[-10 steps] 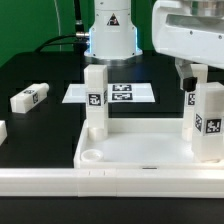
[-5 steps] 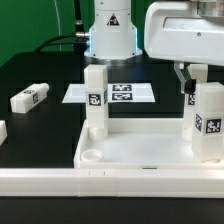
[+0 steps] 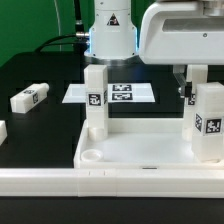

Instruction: Assemble desk

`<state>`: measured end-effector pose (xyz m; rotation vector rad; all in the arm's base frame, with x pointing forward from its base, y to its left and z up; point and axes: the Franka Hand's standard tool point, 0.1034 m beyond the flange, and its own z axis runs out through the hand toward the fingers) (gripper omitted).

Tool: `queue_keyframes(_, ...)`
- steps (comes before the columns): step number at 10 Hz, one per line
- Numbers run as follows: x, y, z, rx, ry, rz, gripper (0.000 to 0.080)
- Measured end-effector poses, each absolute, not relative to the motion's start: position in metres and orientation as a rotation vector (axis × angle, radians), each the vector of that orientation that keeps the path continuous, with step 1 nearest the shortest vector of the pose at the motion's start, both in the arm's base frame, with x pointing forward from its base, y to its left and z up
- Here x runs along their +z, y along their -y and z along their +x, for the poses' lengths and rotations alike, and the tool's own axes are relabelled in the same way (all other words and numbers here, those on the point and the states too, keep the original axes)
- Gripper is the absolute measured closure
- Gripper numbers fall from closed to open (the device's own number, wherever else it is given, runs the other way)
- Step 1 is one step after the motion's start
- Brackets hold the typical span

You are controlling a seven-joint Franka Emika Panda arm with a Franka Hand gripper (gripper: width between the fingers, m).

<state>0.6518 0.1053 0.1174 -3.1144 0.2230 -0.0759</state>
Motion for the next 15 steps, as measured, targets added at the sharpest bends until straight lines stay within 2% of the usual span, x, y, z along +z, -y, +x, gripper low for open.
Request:
queue_keyframes(3,0.1174,-0.1017,0.6521,-0.076,0.073,-3.133,0.0151)
queue_keyframes(4,0.1170,-0.1009,0.6519,-0.075,0.112,-3.133,0.0274)
queue_keyframes(5,0.1168,-0.1008,0.6518,-0.074,0.093,-3.133,0.0274)
queue_keyframes(6,0.1166,-0.1005,0.6517,-0.074,0.093,-3.134,0.0414)
queue_keyframes(7,0.1166,-0.1005,0.6517,-0.074,0.081,-3.133,0.0512)
queue_keyframes(10,0.1166,-0.1006,0.6517,-0.074,0.024,-3.133,0.0511)
queue_keyframes(15,0.1156,-0.0955,0.6533,-0.072,-0.801,-2.977,0.0511)
